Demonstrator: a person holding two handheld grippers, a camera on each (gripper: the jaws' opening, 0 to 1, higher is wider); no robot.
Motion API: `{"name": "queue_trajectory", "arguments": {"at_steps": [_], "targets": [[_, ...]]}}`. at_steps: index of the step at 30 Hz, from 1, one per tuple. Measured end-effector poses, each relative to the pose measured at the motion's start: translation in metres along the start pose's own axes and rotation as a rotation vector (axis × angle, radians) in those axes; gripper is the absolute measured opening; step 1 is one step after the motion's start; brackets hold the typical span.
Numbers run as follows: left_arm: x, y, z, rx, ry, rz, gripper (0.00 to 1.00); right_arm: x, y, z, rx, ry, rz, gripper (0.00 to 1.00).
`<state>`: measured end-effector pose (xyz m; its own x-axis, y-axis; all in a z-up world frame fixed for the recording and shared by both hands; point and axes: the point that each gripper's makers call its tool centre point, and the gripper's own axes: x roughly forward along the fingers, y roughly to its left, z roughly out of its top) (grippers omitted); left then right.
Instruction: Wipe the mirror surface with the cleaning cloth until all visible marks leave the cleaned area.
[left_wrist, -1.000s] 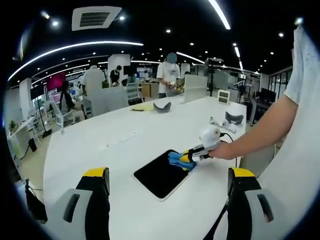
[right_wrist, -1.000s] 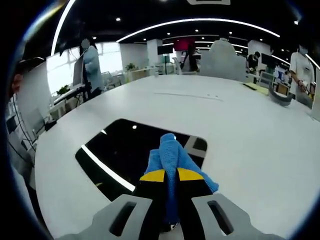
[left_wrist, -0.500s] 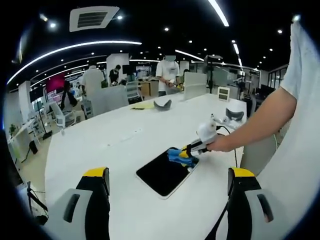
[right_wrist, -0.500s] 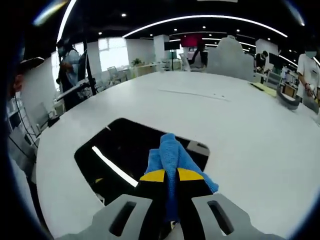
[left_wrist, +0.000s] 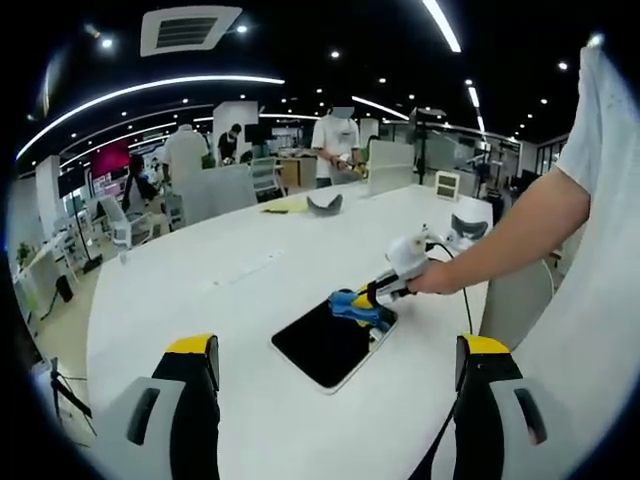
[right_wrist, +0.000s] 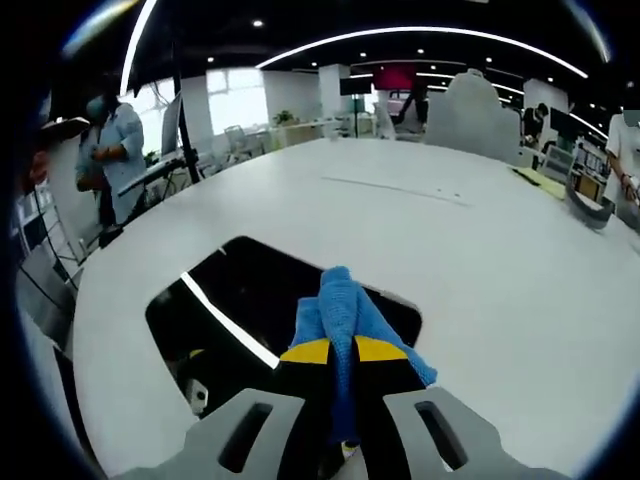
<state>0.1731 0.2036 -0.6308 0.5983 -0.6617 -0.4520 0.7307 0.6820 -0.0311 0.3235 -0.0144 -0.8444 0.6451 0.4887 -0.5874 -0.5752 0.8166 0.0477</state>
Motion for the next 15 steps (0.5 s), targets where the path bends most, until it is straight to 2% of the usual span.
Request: {"name": "queue_trajectory", "arguments": {"at_steps": [15], "targets": [[0.000,0.003,-0.010,-0.009,0.012,0.004,0.99,0.012,-0.002,0.009,-0.011,0.022,0.015,0.02]]}}
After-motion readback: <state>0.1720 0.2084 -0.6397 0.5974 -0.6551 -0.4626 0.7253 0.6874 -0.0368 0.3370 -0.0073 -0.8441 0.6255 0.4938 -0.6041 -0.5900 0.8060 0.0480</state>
